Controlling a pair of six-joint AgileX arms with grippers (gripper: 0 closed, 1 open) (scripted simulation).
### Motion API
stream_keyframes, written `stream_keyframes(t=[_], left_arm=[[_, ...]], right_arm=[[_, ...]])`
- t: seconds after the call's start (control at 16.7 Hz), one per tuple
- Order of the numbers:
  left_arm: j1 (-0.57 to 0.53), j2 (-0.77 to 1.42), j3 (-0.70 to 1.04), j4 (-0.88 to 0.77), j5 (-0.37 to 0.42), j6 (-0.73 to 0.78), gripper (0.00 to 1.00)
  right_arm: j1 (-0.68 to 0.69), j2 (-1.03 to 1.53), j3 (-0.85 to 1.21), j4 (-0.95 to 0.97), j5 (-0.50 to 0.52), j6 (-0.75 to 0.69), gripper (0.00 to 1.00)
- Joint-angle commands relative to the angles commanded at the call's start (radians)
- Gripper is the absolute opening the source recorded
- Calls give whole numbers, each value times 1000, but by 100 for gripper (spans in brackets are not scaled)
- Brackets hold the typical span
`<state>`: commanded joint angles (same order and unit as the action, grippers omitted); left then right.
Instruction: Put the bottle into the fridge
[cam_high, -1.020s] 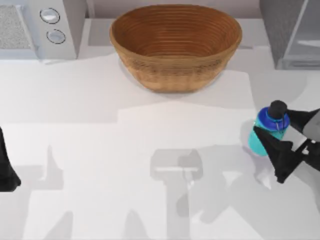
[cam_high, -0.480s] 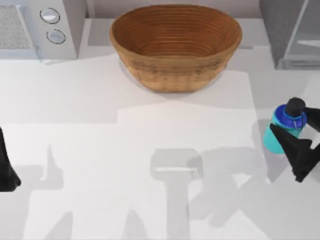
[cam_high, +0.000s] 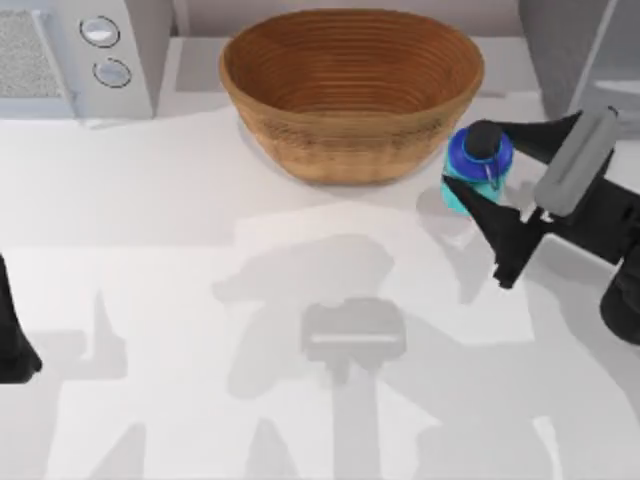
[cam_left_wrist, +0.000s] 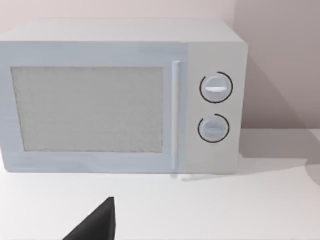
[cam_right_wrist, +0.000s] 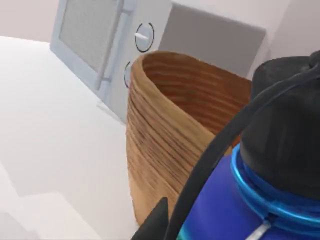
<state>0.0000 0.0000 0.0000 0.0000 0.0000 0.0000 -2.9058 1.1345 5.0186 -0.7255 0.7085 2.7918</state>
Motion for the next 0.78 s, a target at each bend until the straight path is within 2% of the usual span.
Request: stream_keyframes(t=[0.18,0.36,0.78], left_arm=[[0,0,0,0,0,0,100],[0,0,0,0,0,0,100],[0,0,0,0,0,0,100]], right_arm=[[195,-59,-305,81,-49,-193,1],[434,-129,-700,167,-107,-427,1],[1099,-339,-1914,368,-264,-1075,1]])
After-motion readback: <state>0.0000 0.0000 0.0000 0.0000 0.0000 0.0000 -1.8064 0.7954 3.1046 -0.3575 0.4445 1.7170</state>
